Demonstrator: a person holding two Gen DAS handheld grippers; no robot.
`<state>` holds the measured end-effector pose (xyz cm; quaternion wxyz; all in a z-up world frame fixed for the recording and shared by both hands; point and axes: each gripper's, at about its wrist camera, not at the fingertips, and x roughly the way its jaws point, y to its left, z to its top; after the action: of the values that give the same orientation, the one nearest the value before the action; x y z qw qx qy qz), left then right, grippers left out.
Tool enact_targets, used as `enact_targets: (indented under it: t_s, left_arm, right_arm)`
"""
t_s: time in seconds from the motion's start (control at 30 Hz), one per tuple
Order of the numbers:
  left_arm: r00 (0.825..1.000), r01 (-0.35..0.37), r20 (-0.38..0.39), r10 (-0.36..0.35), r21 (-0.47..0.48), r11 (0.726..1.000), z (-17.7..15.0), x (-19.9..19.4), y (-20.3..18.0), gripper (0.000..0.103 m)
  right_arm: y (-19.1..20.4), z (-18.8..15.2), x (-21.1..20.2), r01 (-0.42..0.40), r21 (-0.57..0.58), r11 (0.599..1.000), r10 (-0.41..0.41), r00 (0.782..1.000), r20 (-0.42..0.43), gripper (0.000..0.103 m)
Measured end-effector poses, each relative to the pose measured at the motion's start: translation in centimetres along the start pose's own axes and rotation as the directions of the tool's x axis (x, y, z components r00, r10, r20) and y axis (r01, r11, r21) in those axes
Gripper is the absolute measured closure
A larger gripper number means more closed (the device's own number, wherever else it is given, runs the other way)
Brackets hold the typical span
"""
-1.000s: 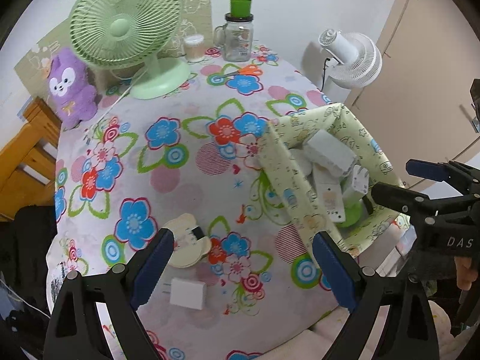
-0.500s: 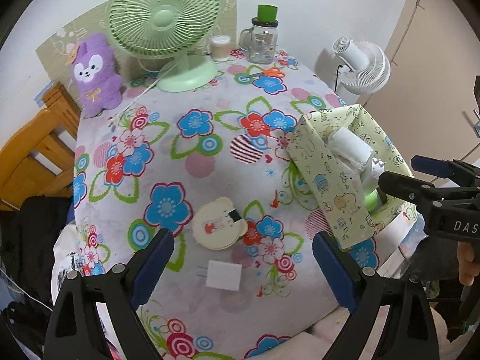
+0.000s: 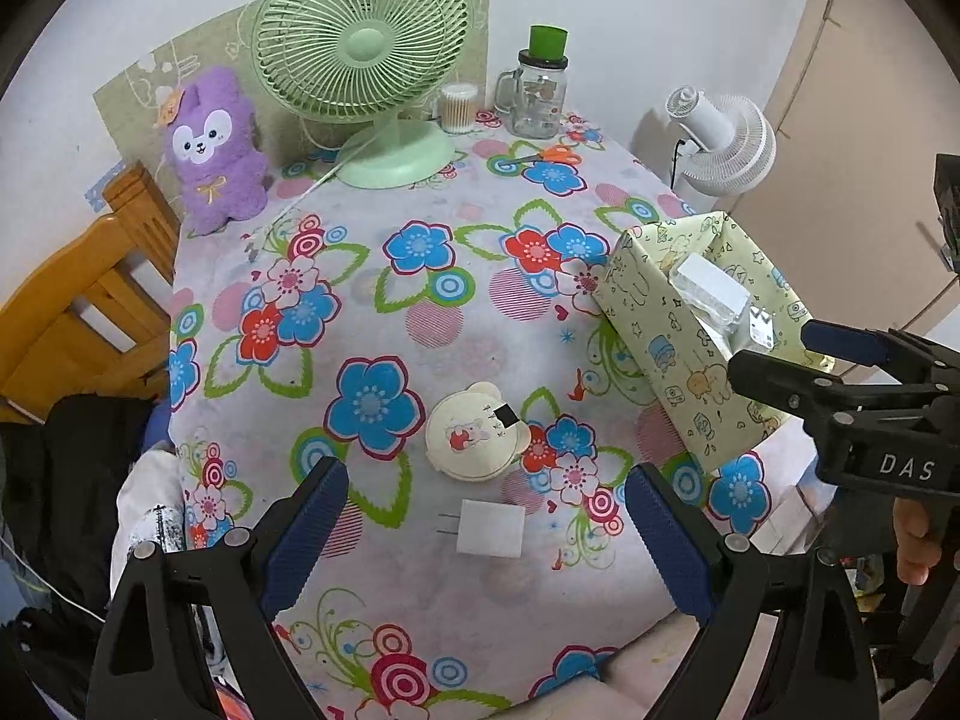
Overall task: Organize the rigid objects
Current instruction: 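Withdraw both tools from the fabric box toward the white cube charger, then move the left tool over the white cube charger while the right tool approaches the round cream container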
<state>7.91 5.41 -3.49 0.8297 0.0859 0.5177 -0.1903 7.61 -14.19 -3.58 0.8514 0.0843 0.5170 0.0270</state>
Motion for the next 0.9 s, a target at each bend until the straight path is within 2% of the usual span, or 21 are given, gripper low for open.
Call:
enact_targets:
  t_s: [0.27,0.6,0.9]
  left_arm:
    - [1.0,0.022,-0.003,-0.022,-0.005,1.0,-0.8,0.5,1.1,0.008]
    - [0.996,0.021,-0.082,-0.024,-0.032,0.999,-2.7,3.1,2.6,0.008]
    - [0.989,-0.011,-0.149,-0.004,-0.097,0.995,-3.5,6.1,3.2,0.008]
  right_arm:
    - [1.8,-0.6,0.3,0.004,0.009,1.0,-0.004,1.0,0.012,0.013]
    - [3.6,-2.2,2.5,-0.027,0.014,1.0,0.028,0.999,-0.024,0.013]
    - [5.1,-1.2,5.0,-0.075,-0.087,0.993,0.07,0.996,-0.051,0.013]
